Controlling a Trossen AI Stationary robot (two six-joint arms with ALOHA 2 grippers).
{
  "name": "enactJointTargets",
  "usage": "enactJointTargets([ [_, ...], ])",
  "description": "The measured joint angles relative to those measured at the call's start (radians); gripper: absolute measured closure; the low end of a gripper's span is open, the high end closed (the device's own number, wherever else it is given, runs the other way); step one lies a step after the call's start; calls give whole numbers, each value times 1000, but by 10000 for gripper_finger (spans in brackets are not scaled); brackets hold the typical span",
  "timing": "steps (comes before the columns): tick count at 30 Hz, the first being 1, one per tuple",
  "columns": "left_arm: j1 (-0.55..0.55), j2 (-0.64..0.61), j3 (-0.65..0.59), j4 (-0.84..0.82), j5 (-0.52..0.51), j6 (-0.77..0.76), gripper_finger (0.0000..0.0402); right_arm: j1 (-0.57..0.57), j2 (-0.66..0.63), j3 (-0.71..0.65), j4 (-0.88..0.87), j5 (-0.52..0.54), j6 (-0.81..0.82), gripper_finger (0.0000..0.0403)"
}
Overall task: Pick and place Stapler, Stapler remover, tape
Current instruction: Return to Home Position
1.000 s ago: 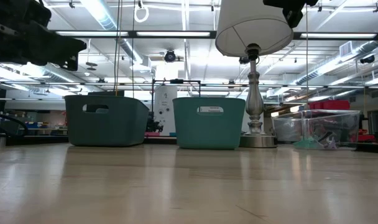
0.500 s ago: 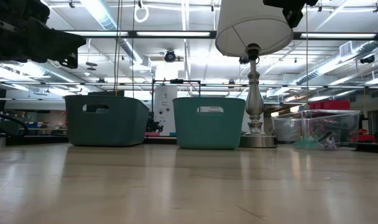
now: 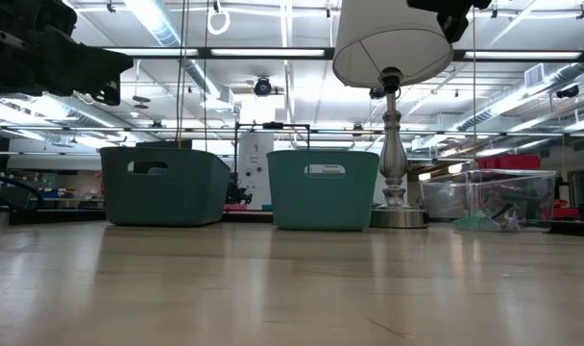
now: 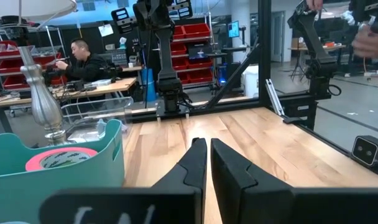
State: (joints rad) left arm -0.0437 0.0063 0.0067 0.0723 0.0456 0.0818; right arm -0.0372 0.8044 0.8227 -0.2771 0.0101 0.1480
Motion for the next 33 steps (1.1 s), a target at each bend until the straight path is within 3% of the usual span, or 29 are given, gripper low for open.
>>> enactJointTargets([
  [5,0,0,0,1,0,0,376,0,-10,0,56,0,52,382],
  [9,0,0,0,2,0,0,376,0,-32,-5,117,-6,5,382],
  [17,0,0,0,2,0,0,376,4,-142,-222,524,-184,-144,382],
  [22,0,0,0,2,0,0,376,35,-224,-372,601,-183,-189,382],
  [27,0,0,0,2,0,0,376,50,-294,-489,608,-90,-210,382],
  [33,0,0,0,2,0,-1,376,50,-386,-611,607,-70,-213,382],
])
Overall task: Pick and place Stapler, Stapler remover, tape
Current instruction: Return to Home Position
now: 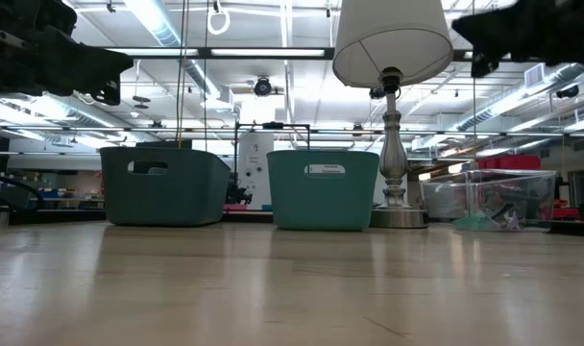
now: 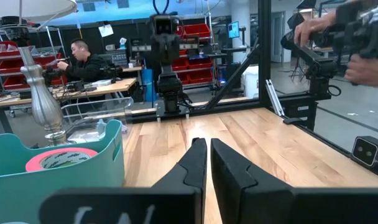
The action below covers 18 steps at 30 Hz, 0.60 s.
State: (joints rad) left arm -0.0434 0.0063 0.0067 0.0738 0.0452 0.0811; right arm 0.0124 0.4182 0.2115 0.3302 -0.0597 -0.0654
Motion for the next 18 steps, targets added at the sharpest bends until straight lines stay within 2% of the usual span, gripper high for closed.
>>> enactJointTargets([
  [7,0,0,0,0,0,0,376,0,-104,-129,0,45,7,382],
  [14,0,0,0,0,0,0,376,0,-170,-193,-3,45,4,382],
  [18,0,0,0,0,0,0,376,0,-191,-197,-69,45,-17,382],
])
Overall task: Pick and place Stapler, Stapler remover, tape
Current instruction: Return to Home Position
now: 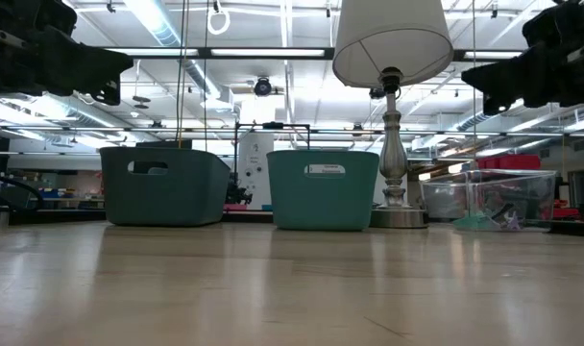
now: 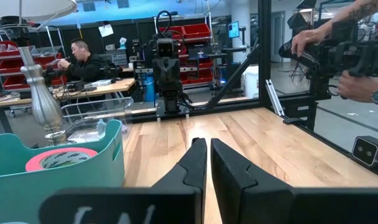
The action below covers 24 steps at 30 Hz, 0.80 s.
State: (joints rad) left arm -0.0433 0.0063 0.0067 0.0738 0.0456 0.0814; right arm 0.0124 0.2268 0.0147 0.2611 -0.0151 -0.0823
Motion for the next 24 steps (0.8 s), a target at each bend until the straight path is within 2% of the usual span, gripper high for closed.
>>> enactJointTargets([
  [14,0,0,0,0,0,0,376,-1,-123,0,-257,26,-58,382],
  [24,0,0,0,0,0,0,376,-1,-197,1,-253,26,-79,382],
])
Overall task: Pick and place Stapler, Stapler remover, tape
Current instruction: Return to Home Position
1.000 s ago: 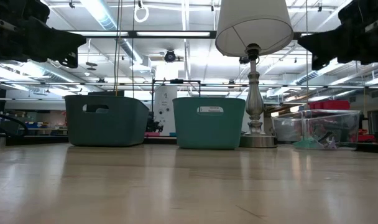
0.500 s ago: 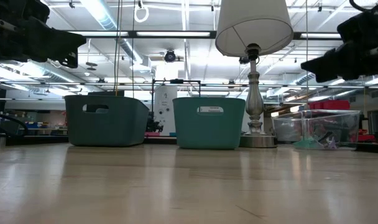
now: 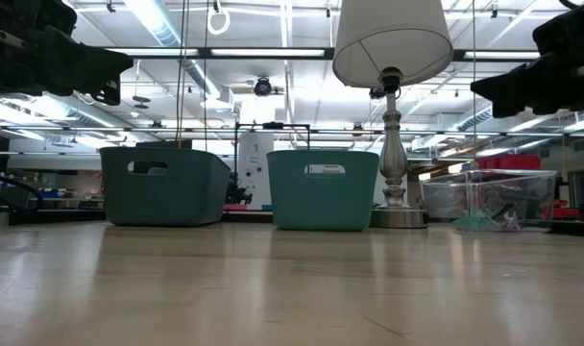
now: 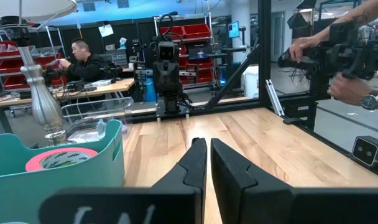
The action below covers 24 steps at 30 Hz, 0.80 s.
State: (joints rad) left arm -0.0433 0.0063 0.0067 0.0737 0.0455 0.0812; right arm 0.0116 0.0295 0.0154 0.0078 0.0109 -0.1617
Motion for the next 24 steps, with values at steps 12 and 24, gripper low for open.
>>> enactJointTargets([
  [12,0,0,0,0,0,0,376,0,-30,0,1,0,42,382],
  [24,0,0,0,0,0,0,376,0,-30,0,2,0,45,382],
])
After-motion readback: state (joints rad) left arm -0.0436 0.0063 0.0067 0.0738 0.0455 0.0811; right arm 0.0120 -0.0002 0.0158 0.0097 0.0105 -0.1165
